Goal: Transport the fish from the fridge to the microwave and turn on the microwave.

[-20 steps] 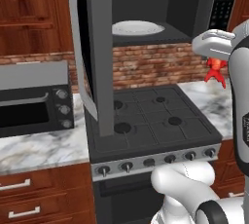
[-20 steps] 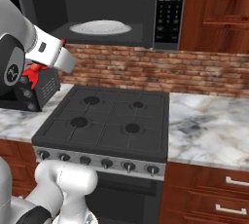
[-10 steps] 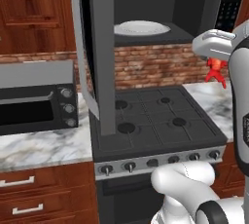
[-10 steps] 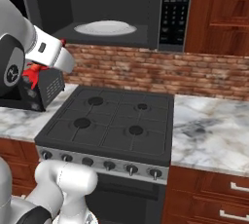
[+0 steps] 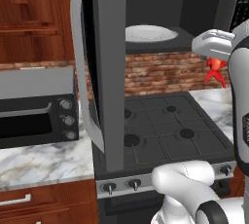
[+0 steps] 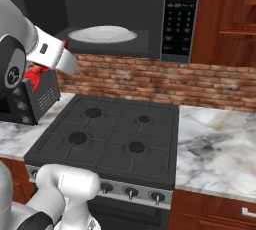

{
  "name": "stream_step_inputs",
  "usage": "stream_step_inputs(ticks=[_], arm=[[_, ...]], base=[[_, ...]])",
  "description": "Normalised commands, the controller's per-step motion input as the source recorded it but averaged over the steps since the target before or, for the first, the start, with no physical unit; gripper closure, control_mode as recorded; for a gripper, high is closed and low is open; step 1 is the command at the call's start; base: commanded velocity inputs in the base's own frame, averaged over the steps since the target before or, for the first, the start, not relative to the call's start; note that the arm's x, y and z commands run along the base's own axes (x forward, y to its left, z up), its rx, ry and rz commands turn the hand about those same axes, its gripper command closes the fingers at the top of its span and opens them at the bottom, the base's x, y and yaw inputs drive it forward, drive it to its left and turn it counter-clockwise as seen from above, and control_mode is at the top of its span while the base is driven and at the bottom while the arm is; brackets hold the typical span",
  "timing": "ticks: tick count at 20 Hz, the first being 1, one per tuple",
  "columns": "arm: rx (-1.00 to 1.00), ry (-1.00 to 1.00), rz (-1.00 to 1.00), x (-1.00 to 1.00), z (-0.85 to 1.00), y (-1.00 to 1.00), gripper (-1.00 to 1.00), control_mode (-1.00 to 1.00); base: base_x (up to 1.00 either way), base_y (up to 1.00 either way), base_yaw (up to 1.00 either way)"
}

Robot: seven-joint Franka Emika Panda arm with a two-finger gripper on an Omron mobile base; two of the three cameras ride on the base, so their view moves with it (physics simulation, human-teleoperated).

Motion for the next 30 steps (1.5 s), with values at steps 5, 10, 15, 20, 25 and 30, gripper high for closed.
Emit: stream_step_inputs(ticks=[5,10,15,20,25,30], arm=[[0.00,0.00,0.00,0.00,0.00,0.00,1.00,1.00],[0.00,0.00,0.00,0.00,0.00,0.00,1.00,1.00],[0.00,0.00,0.00,0.00,0.00,0.00,1.00,1.00],[0.00,0.00,0.00,0.19,0.00,0.00,1.00,-1.00],[0.00,0.00,0.00,0.66,0.00,-0.01,1.00,-1.00],[0.00,0.00,0.00,0.81,0.00,0.00,1.00,-1.00]], base=[[0.28,0.00,0.00],[0.04,0.00,0.00],[0.01,0.00,0.00],[0.10,0.00,0.00],[0.00,0.00,0.00],[0.00,0.00,0.00]])
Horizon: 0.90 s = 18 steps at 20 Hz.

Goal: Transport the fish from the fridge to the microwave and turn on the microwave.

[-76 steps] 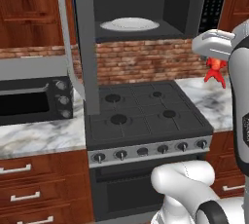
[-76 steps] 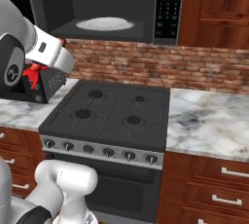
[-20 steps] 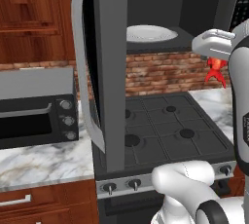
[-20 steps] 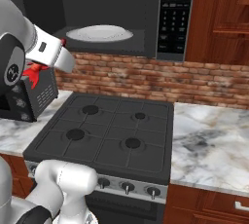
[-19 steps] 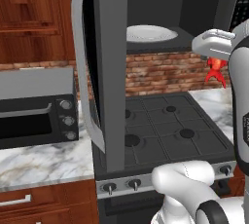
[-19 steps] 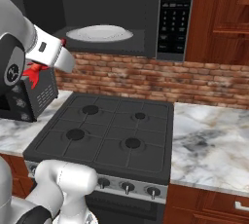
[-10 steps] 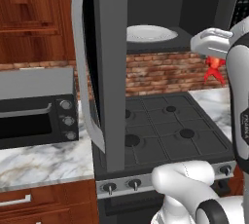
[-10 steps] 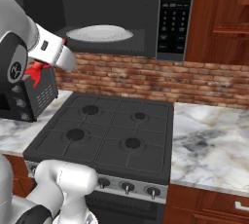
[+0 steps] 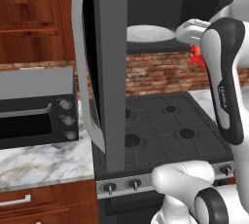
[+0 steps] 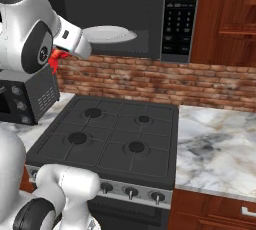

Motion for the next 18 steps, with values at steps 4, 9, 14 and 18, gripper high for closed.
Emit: stream_step_inputs(ticks=[4,9,14,18], arm=[[0.00,0.00,0.00,0.88,0.00,0.00,1.00,-1.00],[0.00,0.00,0.00,0.99,0.00,0.00,1.00,-1.00],[0.00,0.00,0.00,0.90,-0.01,0.00,1.00,-1.00],[0.00,0.01,0.00,0.69,0.00,0.00,1.00,-1.00]], base=[[0.00,0.00,0.00],[0.00,0.00,0.00],[0.00,0.00,0.00],[0.00,0.00,0.00]])
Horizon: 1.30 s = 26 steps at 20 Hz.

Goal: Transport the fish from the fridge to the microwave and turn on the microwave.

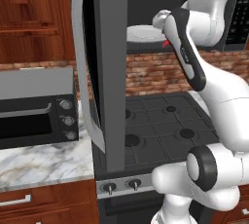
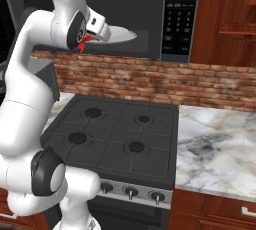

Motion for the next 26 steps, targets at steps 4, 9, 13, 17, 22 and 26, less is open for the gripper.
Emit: stream_step_inputs(ticks=[4,9,13,17,22,26], arm=[[0.00,0.10,0.00,0.57,0.00,0.03,1.00,-1.00],[0.00,0.07,0.00,0.63,-0.02,0.04,1.00,-1.00],[0.00,0.04,0.00,0.56,0.00,0.02,1.00,-1.00],[0.00,0.00,0.00,0.58,-0.02,0.01,1.00,-1.00],[0.00,0.00,0.00,0.52,-0.07,0.01,1.00,-1.00],[0.00,0.00,0.00,0.44,-0.07,0.01,1.00,-1.00]], base=[[0.00,0.00,0.00],[0.00,0.00,0.00],[0.00,0.00,0.00],[0.00,0.00,0.00],[0.00,0.00,0.00],[0.00,0.00,0.00]])
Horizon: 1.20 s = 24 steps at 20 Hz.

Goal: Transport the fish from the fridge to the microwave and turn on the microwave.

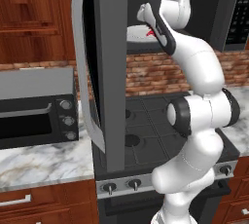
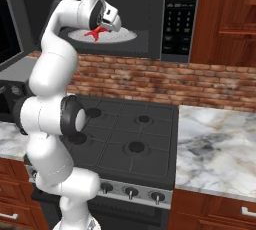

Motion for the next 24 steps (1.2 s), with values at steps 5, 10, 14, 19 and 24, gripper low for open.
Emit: stream_step_inputs(ticks=[5,10,14,19,24], arm=[[0.00,0.03,0.00,0.43,0.00,0.03,1.00,-1.00],[0.00,0.01,0.00,0.35,-0.01,0.04,1.00,-1.00],[0.00,0.01,0.00,0.22,-0.03,0.04,1.00,-1.00],[0.00,0.00,0.00,0.07,-0.01,0.09,-1.00,-1.00],[0.00,0.00,0.00,0.00,-0.06,0.05,-1.00,-1.00]], base=[[0.00,0.00,0.00],[0.00,0.00,0.00],[0.00,0.00,0.00],[0.00,0.00,0.00],[0.00,0.00,0.00]])
